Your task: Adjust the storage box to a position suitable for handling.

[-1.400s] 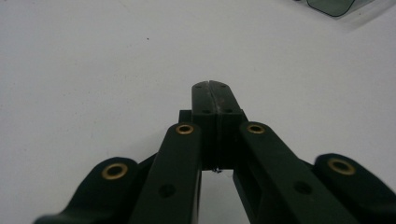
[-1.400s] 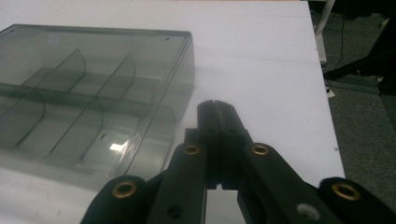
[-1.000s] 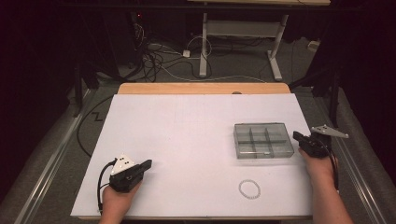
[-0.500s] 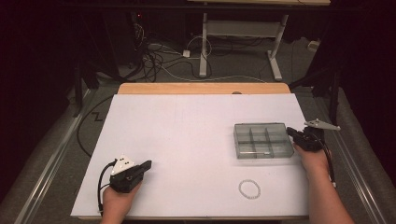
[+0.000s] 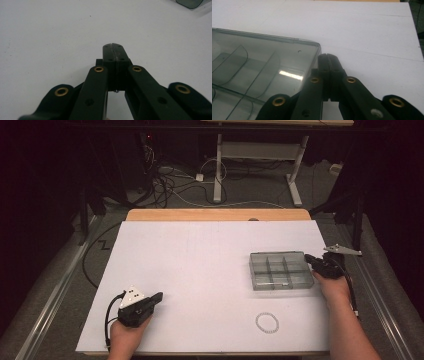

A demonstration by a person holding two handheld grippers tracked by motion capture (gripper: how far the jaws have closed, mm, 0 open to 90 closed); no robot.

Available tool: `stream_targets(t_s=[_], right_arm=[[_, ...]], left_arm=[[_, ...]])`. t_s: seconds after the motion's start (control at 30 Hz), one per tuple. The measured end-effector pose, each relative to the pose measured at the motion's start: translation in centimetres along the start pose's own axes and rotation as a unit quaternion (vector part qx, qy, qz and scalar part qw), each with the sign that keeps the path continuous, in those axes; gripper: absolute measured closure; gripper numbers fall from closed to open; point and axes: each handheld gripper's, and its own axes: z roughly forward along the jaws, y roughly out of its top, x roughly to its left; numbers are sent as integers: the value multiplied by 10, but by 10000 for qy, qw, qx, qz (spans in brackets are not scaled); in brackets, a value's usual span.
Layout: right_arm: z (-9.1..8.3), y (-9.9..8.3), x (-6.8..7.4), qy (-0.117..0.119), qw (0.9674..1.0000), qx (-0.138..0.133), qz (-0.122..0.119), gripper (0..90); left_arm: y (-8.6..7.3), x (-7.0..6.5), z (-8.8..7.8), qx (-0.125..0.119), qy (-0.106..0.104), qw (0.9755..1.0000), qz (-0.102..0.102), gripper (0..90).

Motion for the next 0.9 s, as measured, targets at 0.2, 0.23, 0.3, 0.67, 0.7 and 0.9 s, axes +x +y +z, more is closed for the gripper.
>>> stream_targets(t_s=[0.2, 0.23, 0.3, 0.67, 0.7, 0.9], right_arm=[[5, 0, 20, 163, 9996, 33, -211, 900], [5, 0, 20, 163, 9996, 33, -211, 900], [7, -1, 27, 247, 9994, 38, -257, 900], [9, -5, 63, 525, 9978, 63, -394, 900], [9, -5, 66, 554, 9977, 73, -396, 900], [11, -7, 86, 689, 9962, 97, -528, 900]], left_arm=[[0, 0, 0, -7, -4, 10000, 8, 880], [0, 0, 0, -7, -4, 10000, 8, 880], [0, -1, 0, 0, -2, 10000, 29, 880], [0, -1, 0, 33, -8, 10000, 46, 880], [0, -1, 0, 33, -8, 10000, 46, 880], [0, -1, 0, 38, -20, 10000, 61, 880]])
